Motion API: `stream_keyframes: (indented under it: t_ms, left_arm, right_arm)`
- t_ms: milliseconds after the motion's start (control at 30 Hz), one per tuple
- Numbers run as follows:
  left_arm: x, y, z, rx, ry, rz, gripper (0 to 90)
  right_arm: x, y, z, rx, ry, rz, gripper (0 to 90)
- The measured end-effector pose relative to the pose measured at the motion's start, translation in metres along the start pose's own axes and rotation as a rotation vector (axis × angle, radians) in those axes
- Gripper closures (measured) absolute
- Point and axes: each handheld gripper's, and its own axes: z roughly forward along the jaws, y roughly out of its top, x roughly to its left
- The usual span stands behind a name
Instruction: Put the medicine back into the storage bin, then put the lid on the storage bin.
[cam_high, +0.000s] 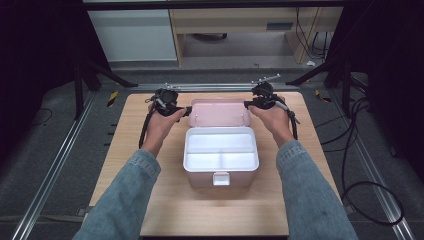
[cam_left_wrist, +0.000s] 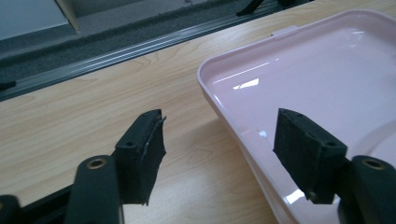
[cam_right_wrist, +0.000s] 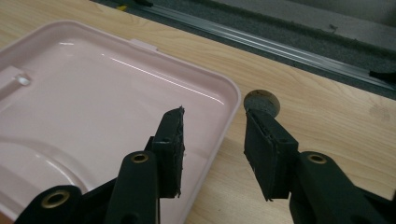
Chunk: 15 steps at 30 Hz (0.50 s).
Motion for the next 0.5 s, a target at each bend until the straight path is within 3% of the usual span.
stream_keyframes:
  t_ms: [267, 367, 500]
  left_arm:
    - [0.005, -0.002, 0.019, -0.005, -0.039, -0.098, 39.2]
    - [0.005, -0.001, 0.022, 0.003, -0.010, -0.091, 42.7]
    - [0.006, -0.002, 0.030, 0.027, -0.022, -0.100, 45.8]
  right_arm:
    - [-0.003, -0.004, 0.016, 0.037, -0.010, 0.029, 54.3]
    - [-0.002, -0.006, 0.023, 0.045, -0.011, 0.045, 54.3]
    - [-0.001, -0.006, 0.032, 0.053, -0.005, 0.058, 55.1]
